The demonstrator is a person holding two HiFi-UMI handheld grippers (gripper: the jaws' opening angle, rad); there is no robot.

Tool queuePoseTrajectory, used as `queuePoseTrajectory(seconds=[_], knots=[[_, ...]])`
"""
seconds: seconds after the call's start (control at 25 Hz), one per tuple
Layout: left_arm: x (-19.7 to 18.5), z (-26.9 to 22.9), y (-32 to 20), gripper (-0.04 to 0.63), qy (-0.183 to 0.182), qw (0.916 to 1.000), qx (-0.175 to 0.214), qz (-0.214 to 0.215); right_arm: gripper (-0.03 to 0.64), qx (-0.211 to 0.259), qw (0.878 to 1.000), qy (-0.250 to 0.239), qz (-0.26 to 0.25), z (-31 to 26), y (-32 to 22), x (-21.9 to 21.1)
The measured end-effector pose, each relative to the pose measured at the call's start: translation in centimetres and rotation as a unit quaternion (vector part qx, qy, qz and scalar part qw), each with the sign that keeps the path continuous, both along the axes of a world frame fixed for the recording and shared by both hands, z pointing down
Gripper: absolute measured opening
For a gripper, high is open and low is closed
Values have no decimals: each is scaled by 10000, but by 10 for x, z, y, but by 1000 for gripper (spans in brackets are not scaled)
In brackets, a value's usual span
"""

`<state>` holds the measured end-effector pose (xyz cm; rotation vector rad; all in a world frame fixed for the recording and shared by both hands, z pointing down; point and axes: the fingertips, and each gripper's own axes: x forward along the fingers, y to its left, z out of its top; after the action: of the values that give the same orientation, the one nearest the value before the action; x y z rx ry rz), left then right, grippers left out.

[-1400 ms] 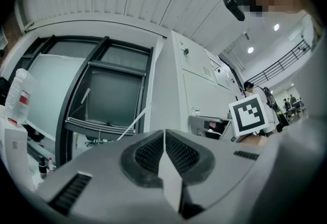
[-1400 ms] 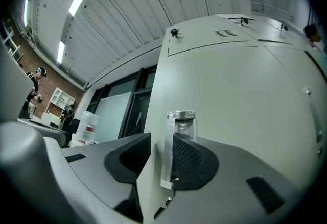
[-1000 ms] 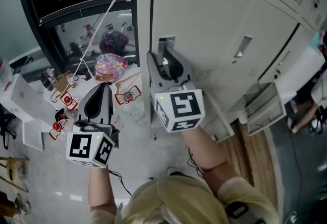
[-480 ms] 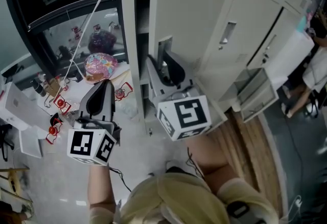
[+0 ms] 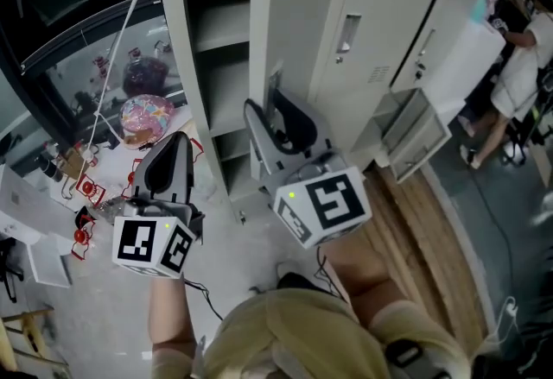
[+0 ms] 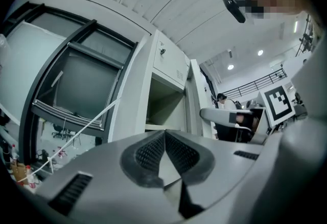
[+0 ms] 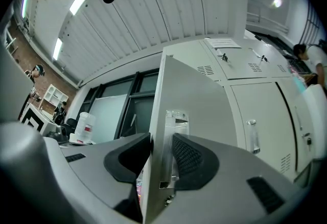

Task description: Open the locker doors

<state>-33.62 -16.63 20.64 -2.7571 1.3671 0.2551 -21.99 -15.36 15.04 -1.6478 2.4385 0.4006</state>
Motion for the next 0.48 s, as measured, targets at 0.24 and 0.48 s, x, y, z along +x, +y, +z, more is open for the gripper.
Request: queuePoseTrajectory(seconds=[0.24, 0.48], knots=[[19, 1, 4, 5, 79, 9995, -43, 293, 121, -68, 9997, -219, 86, 1, 22, 28], [38, 8, 1, 5, 103, 9985, -132, 518, 123, -129, 9986, -481, 192, 4, 41, 59]])
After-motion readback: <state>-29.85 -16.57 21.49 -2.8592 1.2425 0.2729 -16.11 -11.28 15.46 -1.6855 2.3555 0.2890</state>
